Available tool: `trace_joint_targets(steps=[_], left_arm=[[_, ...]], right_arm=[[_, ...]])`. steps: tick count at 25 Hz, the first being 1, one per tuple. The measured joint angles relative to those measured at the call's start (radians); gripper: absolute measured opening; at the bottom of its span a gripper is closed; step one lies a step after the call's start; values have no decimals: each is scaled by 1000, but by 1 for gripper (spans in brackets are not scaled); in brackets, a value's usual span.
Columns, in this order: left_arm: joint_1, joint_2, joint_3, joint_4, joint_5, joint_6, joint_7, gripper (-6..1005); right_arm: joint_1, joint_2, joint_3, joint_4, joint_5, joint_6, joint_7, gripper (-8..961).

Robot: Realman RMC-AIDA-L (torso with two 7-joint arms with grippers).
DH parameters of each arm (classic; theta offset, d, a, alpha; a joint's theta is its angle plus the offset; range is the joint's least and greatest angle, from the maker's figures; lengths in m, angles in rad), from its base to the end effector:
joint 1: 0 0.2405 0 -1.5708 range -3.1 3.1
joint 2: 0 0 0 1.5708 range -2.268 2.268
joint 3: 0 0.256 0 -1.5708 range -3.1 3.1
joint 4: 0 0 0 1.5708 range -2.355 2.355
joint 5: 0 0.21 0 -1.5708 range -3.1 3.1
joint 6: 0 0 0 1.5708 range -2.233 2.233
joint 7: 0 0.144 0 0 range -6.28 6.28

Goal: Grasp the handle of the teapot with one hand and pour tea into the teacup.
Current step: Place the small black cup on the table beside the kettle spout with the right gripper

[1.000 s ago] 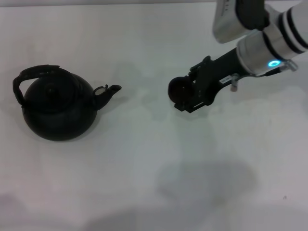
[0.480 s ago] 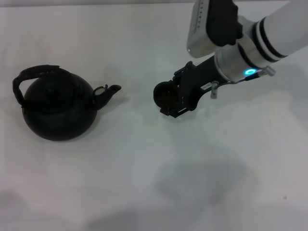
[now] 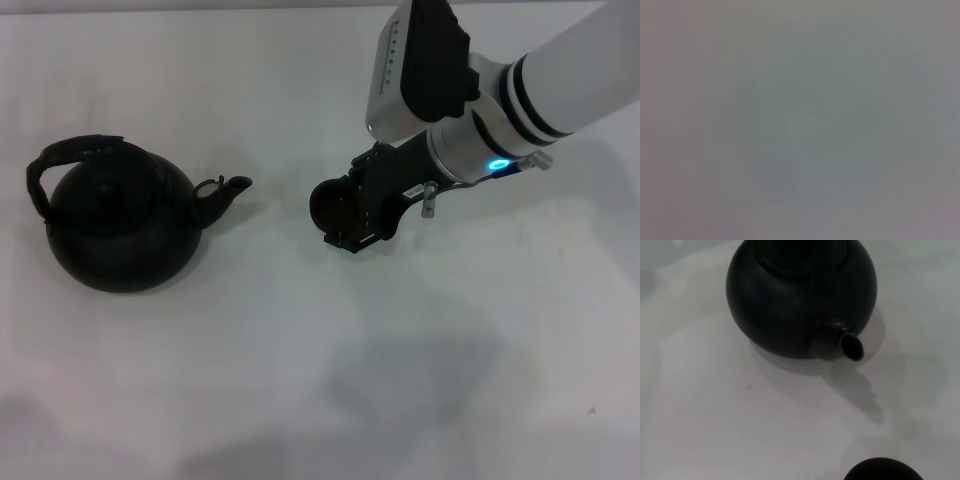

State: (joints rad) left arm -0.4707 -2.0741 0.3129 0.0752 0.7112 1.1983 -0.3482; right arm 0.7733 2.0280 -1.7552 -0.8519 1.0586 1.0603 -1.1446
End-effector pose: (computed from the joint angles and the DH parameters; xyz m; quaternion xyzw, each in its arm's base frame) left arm -0.3814 0.3294 0.0718 -0.5087 -0.3055 -0.3428 0.7283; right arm 0.1658 0.3679 -0.0991 -0.9893 0.0767 -0.1007 0.0729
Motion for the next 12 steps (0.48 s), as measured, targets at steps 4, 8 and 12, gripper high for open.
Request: trace_joint_targets(steps=[4,8,12], left_arm=[[0,0,0,0,2,0,0,890],[0,1,0,0,2,0,0,890],[0,1,0,0,2,0,0,890]], right_arm=[[2,0,-37,1,2,-17,6,738],[7,0,-54,12,3,-44,21,740],[9,0,-58,31,3,-44,22,742]])
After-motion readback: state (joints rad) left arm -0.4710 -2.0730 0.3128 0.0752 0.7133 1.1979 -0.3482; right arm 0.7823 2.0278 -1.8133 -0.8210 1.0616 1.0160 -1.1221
